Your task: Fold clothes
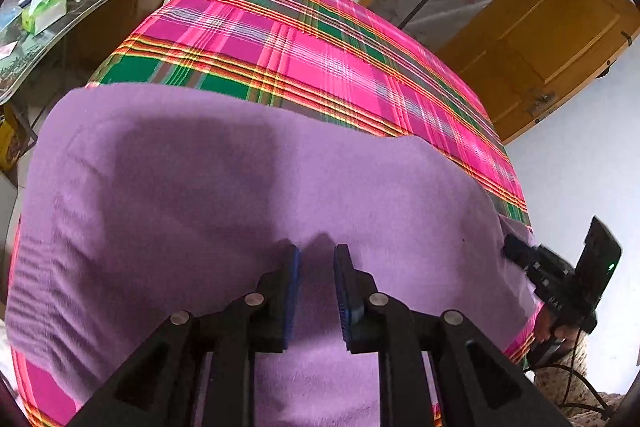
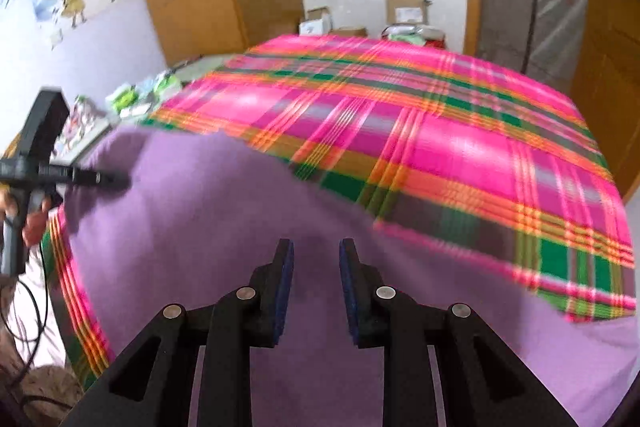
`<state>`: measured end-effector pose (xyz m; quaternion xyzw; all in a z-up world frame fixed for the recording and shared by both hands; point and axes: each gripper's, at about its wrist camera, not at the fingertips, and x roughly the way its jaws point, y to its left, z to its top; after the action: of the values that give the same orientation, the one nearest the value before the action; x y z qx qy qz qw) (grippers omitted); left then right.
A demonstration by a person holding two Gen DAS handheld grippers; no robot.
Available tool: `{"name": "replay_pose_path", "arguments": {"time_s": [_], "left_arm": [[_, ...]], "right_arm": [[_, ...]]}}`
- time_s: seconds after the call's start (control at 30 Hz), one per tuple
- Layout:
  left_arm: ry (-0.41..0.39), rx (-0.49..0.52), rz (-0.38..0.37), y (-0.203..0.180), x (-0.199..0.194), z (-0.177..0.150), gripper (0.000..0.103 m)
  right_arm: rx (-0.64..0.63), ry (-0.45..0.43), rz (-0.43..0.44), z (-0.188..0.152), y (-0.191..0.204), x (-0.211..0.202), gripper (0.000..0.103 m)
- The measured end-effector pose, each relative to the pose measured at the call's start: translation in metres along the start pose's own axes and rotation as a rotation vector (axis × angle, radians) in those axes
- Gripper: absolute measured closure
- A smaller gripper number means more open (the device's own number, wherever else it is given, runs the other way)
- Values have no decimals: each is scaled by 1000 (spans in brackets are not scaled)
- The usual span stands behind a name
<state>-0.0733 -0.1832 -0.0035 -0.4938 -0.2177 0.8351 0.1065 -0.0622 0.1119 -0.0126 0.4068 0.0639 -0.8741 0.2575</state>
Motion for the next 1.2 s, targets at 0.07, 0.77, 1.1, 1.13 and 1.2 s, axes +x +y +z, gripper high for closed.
{"name": "replay_pose_path", "arguments": {"time_s": [0.07,0.77,1.1,1.13,1.2], "left_arm": [[-15,16,19,-1,-1,-4,85],[-148,216,330,-47,5,-36,77],[-182,220,339,-49,6,-40,76],[-183,223,339,-48,6,-40,76],[-187,224,337,-48,7,-40,76]], "right_arm": [[-10,31,-16,-7,6,8,79],[-134,35,-61,-21,74,7,63],[-107,22,-122,-41,63,-3,43],[-88,25,-117,-42,59,-5,42],[-73,28,-122,-45,57,-8,42]]}}
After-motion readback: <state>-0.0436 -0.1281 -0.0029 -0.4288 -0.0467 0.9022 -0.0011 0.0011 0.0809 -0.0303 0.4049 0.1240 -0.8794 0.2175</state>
